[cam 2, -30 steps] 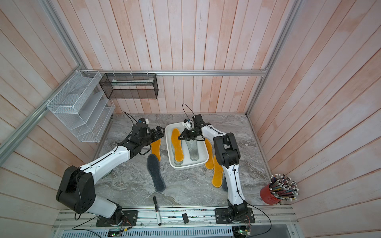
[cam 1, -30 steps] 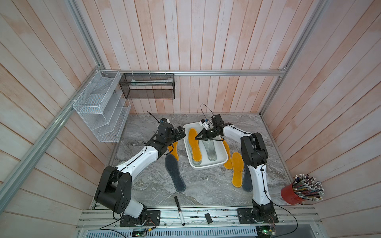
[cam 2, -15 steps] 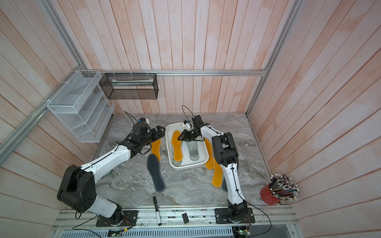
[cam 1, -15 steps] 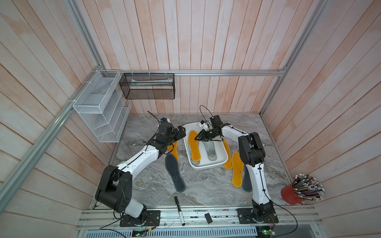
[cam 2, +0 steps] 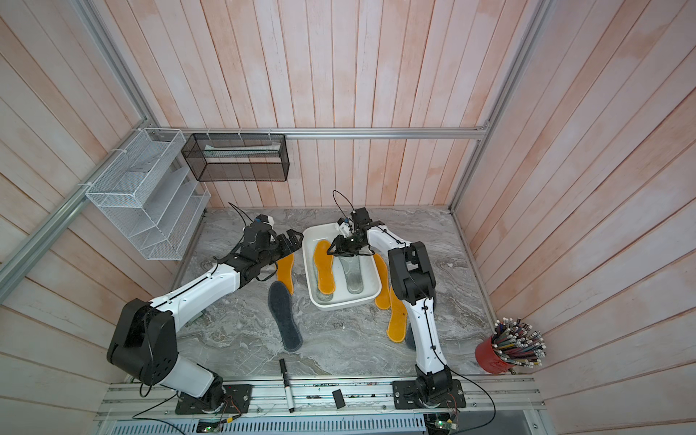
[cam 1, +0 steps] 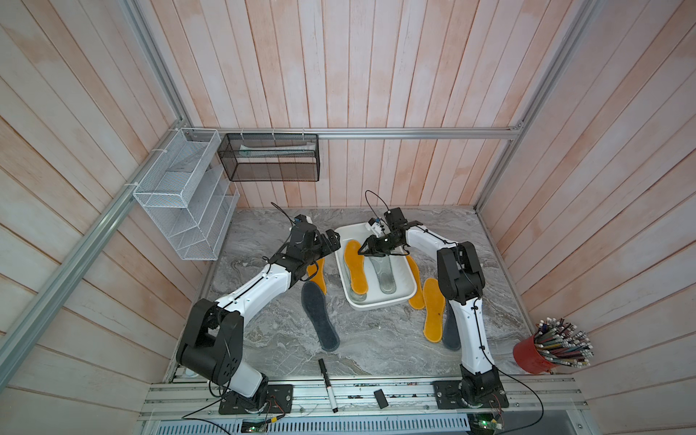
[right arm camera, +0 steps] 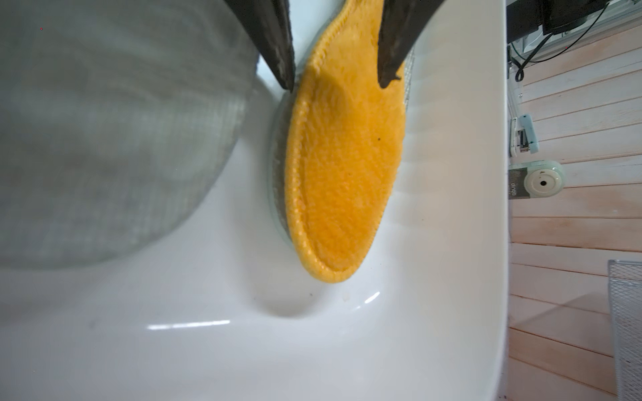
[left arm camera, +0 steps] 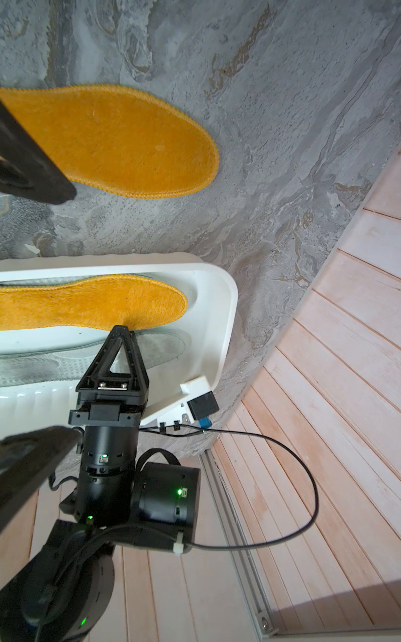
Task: Put the insoles into the storage box
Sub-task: Place the insole in the storage box.
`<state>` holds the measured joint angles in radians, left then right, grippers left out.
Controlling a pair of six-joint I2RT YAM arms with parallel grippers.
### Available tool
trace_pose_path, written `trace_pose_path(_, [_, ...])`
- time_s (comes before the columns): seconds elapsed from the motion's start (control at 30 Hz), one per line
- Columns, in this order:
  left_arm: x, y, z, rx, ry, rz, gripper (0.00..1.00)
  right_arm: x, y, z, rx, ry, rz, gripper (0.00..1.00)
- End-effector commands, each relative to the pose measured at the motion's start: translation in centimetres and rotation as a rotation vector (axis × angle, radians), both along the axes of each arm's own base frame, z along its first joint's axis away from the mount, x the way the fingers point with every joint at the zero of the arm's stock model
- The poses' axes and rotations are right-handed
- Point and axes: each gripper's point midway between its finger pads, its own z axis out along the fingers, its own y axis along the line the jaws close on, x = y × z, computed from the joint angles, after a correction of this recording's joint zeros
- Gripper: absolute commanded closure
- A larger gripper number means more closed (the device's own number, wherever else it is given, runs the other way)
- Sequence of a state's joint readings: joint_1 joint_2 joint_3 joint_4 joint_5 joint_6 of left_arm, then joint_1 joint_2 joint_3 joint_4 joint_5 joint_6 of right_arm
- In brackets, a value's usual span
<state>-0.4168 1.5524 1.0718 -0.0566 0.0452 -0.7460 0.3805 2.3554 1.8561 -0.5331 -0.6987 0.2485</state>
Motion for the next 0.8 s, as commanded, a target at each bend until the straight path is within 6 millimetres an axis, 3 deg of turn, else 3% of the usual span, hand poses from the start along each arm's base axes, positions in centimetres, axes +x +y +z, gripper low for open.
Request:
trace_pose_path(0.0, [1.0,-0.2,1.1,-0.018,-0.028,0.002,0.0,0.8,-1.7,2.5,-0.074,-0.07,-0.01,0.57])
trace_pose_path(0.1, [1.3,-0.4,1.1,-0.023,-0.025,0.002,0.0,1.0,-2.5,4.3,-0.09,-0.117,-0.012,0.55])
trace_pose_path(0.3, [2.4,-1.5,1.0,-0.037,-0.015,-0.027,0.0,0.8,-3.9,10.6,-0.068,-0.249,-0.016,0.52])
trace_pose_path(0.47, [3.5,-2.1,1.8,-0.038,-0.03,-0.038,0.0,-0.6,-8.0,14.2,-0.097,-0.29,-0.15,0.5])
trace_pose_path(0.63, [4.6,-2.8,2.8,-0.044,-0.047,-0.055,0.0,-4.3,-15.8,13.9,-0.119,-0.165,-0.42,0.51])
trace_pose_path(0.77, [5.1,-3.1,3.1,-0.047,-0.05,-0.062,0.0,-9.3,-20.6,11.1,-0.255,-0.017,-0.522,0.52])
